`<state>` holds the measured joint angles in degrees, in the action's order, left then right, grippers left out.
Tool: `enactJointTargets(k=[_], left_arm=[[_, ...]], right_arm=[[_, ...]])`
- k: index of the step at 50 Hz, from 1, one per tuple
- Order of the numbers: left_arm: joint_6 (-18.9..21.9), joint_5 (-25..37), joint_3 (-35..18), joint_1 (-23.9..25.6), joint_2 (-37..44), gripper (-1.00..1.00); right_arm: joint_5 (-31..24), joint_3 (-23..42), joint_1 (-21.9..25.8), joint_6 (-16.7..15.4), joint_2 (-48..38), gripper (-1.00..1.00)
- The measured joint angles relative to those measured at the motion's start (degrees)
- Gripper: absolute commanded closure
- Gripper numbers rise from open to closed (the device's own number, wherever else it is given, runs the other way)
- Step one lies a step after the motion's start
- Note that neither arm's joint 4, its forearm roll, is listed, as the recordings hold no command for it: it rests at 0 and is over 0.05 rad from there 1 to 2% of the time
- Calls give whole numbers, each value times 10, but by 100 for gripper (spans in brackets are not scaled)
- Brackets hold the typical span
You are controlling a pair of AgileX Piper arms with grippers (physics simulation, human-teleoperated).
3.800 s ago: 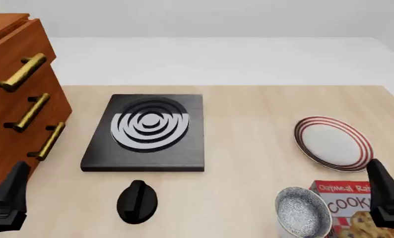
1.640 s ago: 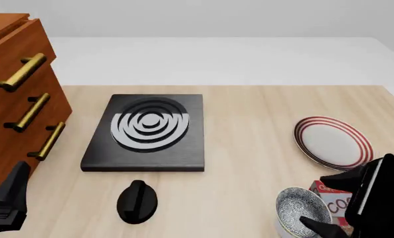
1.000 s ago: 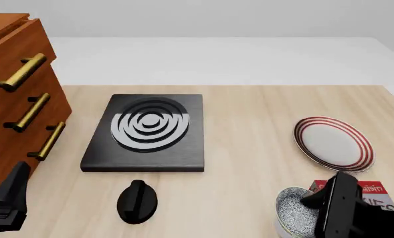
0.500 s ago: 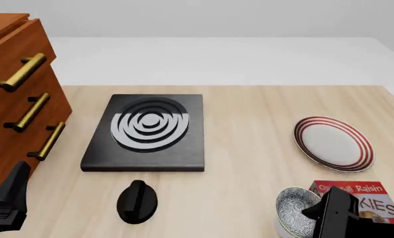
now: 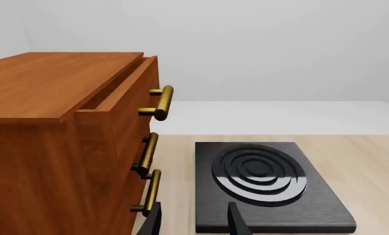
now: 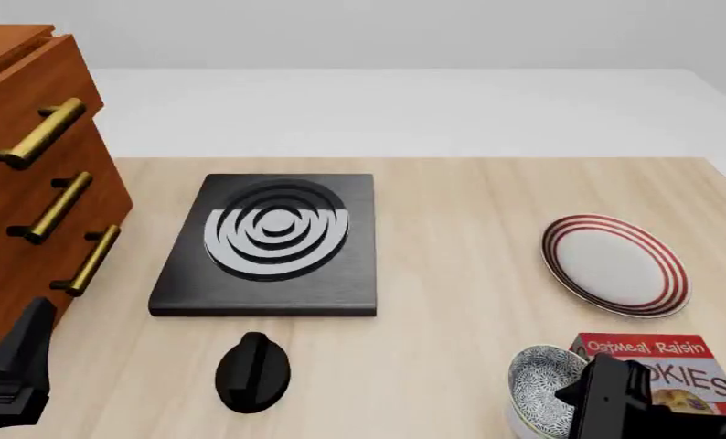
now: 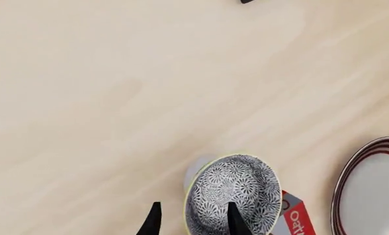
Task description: Pick the akita bowl on the ramekin and place it on the plate.
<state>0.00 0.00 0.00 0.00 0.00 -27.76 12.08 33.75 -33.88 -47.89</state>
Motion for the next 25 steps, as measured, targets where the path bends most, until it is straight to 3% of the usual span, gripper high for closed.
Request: enactJointTargets(k=[17,18,25], left_arm=[[0,0,0,0,0,-100],[0,0,0,0,0,-100],[0,0,0,0,0,-100]], right_arm=[[27,-13,-12,-20,-21,-100],[26,-13,-13,-22,-20,100],[10,-7,-16,-38,2,100]])
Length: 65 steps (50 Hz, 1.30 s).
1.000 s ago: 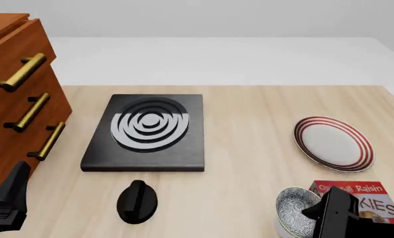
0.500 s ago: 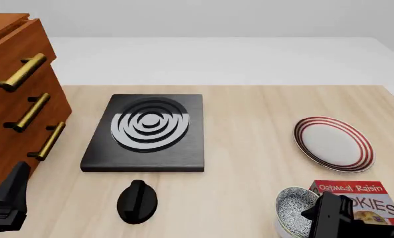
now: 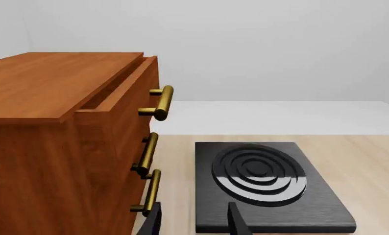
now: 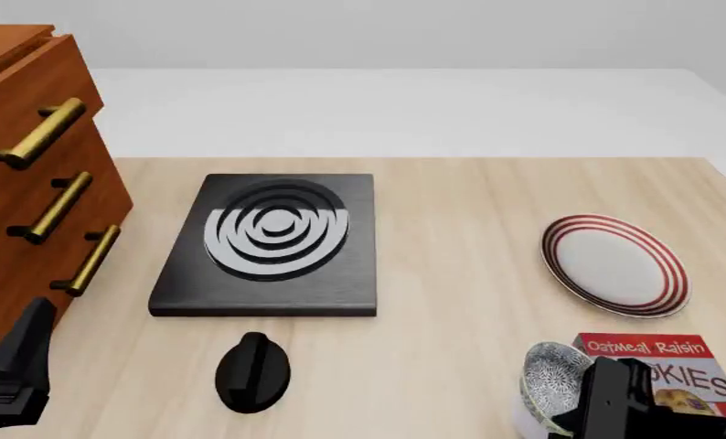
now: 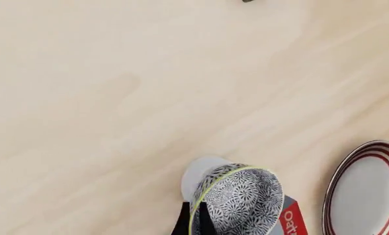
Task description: Pick the akita bowl on the ramekin and place it on the plate.
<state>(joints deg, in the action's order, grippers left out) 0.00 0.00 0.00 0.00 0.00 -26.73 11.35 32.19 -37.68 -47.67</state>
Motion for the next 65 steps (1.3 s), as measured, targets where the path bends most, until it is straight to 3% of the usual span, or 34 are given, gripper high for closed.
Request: enactJointTargets(k=[39,55,65], left_arm=[[0,0,0,0,0,-100],[0,0,0,0,0,-100],[0,0,0,0,0,-100]], right_arm=[[-145,62,-36,-89,122,100],[-152,93,-70,-107,130,100],[-129,102,-90,-110,113,100]])
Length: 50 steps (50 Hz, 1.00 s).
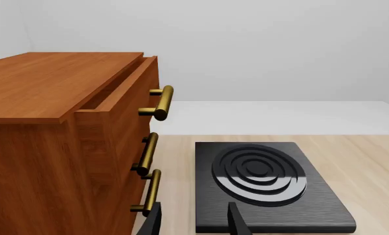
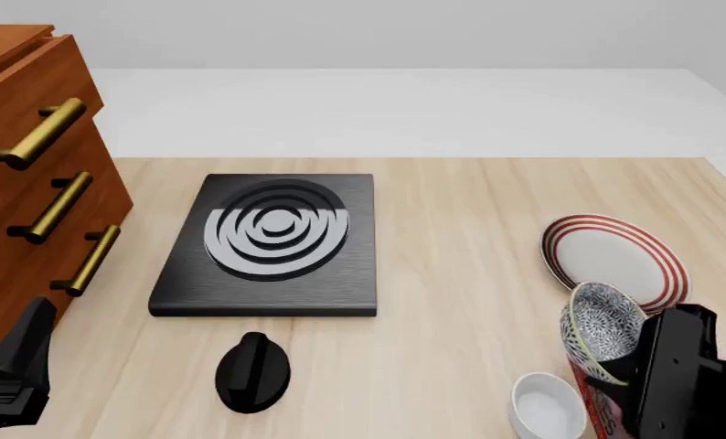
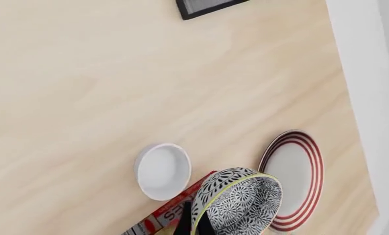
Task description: Pick the akita bowl on the ramekin and place it on the plate.
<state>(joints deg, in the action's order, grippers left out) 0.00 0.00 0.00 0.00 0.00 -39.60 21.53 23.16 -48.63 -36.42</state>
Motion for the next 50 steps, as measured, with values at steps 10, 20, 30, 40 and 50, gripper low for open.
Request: enactJointTargets(k=[10,20,30,40,50], left_arm=[[0,0,0,0,0,-100],[0,0,0,0,0,-100],[0,0,0,0,0,-100],[0,0,0,0,0,-100],[0,0,0,0,0,-100]], right_arm=[[20,21,-24,0,-34,100],[23,53,-59,-9,-68,100],[14,100,-104,-25,-104,100],[9,144,-139,-27,-145,100],[12,197,-171,-11,-207,100]])
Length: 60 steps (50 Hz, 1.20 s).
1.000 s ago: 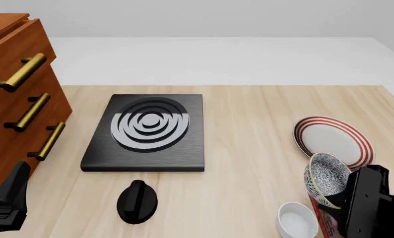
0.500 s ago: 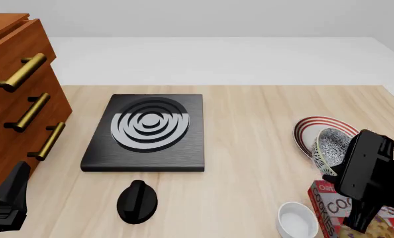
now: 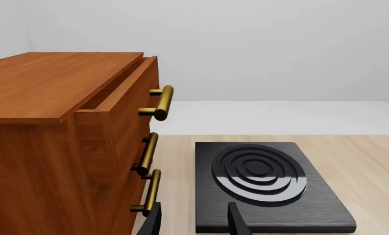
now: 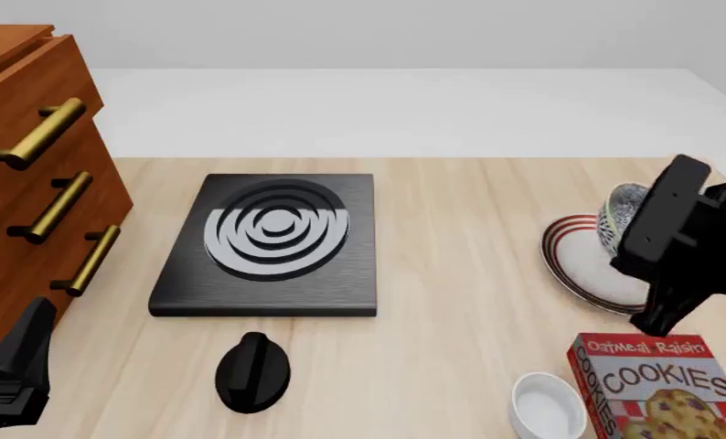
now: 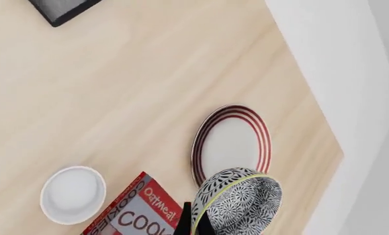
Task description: Pick the akita bowl on the ramekin and place it on the plate.
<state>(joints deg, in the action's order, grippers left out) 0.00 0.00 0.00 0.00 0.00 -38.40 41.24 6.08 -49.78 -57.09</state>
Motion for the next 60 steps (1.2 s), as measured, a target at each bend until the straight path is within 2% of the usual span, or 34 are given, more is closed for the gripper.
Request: enactJointTargets(k=[16,37,47,60], left_arm=[[0,0,0,0,0,-100],[0,0,0,0,0,-100],[0,0,0,0,0,-100],[0,0,0,0,0,-100]], right_arm=[[29,66,-59,24,-103,100],[58,122,-124,61,-214,100],[70,141,-143,67,-258,100],[79,159,-157,52,-300,100]])
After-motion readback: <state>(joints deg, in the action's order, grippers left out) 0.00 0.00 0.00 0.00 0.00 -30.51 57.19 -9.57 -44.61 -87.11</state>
